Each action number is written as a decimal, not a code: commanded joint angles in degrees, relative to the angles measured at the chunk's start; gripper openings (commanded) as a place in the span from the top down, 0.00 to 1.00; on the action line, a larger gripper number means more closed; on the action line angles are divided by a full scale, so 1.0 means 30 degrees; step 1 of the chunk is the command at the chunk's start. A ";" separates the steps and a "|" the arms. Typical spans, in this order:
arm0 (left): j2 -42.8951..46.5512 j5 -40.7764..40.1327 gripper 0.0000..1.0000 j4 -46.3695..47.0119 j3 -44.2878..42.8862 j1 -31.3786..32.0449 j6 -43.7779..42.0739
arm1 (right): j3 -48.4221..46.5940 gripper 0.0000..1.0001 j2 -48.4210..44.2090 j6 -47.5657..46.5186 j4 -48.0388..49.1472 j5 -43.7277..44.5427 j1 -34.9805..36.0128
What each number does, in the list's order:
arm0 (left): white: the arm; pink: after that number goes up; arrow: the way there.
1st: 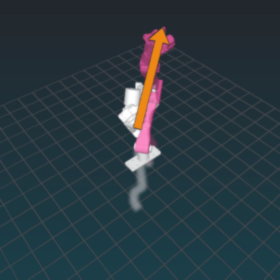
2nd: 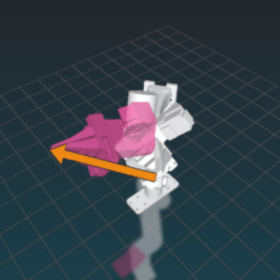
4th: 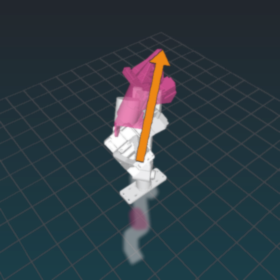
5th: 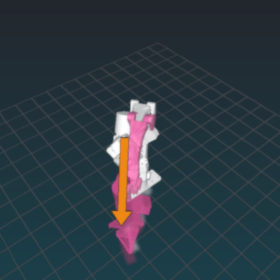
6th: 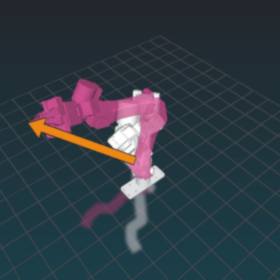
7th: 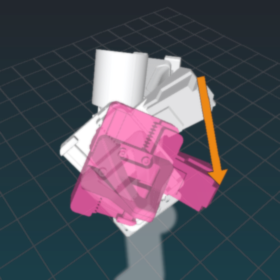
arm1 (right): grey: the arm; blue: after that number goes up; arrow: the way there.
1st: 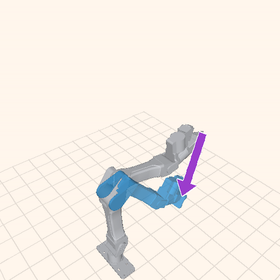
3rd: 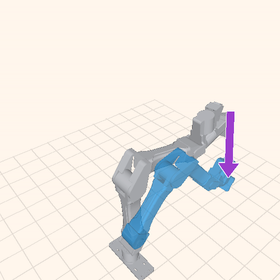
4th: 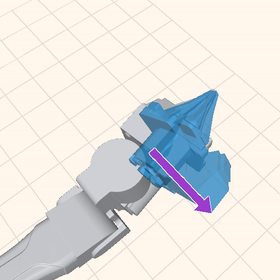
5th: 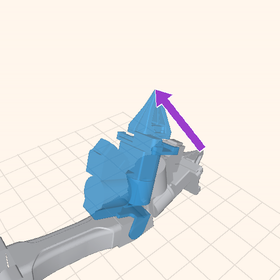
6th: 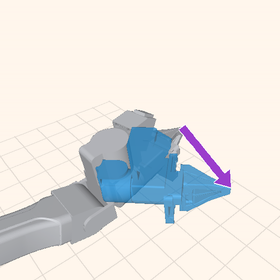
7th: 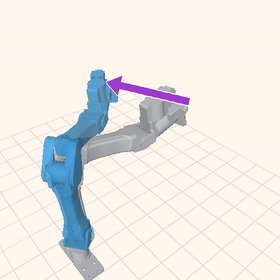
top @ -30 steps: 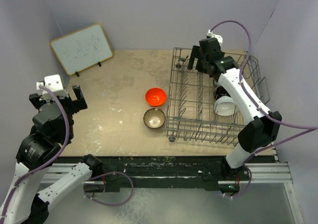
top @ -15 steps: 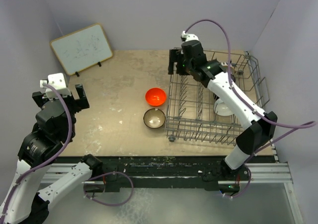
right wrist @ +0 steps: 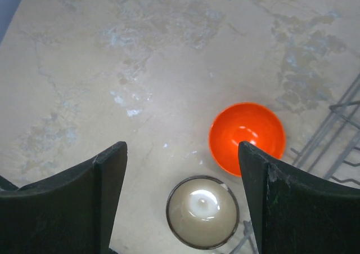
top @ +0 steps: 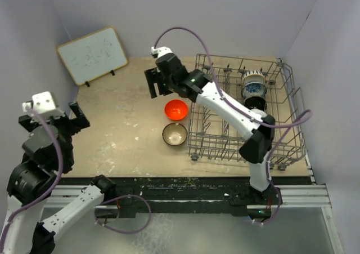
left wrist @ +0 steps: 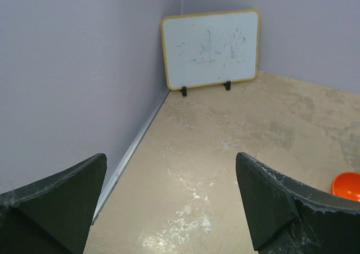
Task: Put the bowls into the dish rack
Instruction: Pick up the bowl from the center of the board.
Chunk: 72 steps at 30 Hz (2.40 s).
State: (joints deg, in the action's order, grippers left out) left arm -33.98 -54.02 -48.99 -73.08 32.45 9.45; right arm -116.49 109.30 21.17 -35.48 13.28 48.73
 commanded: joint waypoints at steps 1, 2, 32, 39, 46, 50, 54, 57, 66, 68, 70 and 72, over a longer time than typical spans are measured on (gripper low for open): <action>0.1289 -0.1929 0.01 0.0381 -0.1268 0.0097 -0.0038 | -0.3816 0.19 0.2648 -0.0232 -0.3103 0.1661 0.1442; 0.1509 -0.2206 0.01 0.0366 -0.1333 0.0107 -0.0133 | -0.4566 0.21 0.3408 -0.0040 -0.3694 0.1846 0.1660; 0.1843 -0.2318 0.01 0.0378 -0.0726 0.0255 -0.0368 | -0.3974 0.39 0.9167 0.2427 -0.5330 0.6495 0.2172; 0.1573 -0.2210 0.01 0.0543 -0.0689 0.0261 -0.0450 | -0.3586 0.43 0.9731 0.1825 -0.4282 0.6398 0.1762; 0.1470 -0.2098 0.01 0.0635 -0.0512 0.0282 -0.0428 | -0.2777 0.49 0.9941 0.1428 -0.3139 0.6589 0.1559; 0.1394 -0.2087 0.01 0.0662 -0.0484 0.0288 -0.0412 | -0.2627 0.55 1.0111 0.1301 -0.2972 0.7289 0.1416; 0.1346 -0.2040 0.01 0.0717 -0.0390 0.0285 -0.0378 | -0.2590 0.67 1.0301 0.1138 -0.2710 0.7657 0.1336; 0.1363 -0.2004 0.01 0.0611 -0.0381 0.0281 -0.0281 | -0.2654 0.67 1.0560 0.0973 -0.2706 0.7951 0.1306; 0.1441 -0.2120 0.01 0.0340 -0.0424 0.0271 -0.0092 | -0.2568 0.80 1.1144 0.0887 -0.2841 0.8170 0.1176; 0.1452 -0.2120 0.01 0.0282 -0.0411 0.0280 -0.0076 | -0.2539 0.82 1.1197 0.0711 -0.2788 0.8025 0.1119; 0.1474 -0.2120 0.01 0.0255 -0.0451 0.0281 -0.0051 | -0.2567 0.82 1.1283 0.0559 -0.2841 0.7911 0.1081; 0.1506 -0.2142 0.01 0.0249 -0.0420 0.0285 -0.0037 | -0.2491 0.84 1.1340 0.0505 -0.2889 0.7800 0.1071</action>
State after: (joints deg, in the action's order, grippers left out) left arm -28.99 -60.42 -48.93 -74.24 33.08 8.47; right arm -124.25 138.10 23.79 -44.21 35.38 53.87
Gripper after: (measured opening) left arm 0.990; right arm 0.184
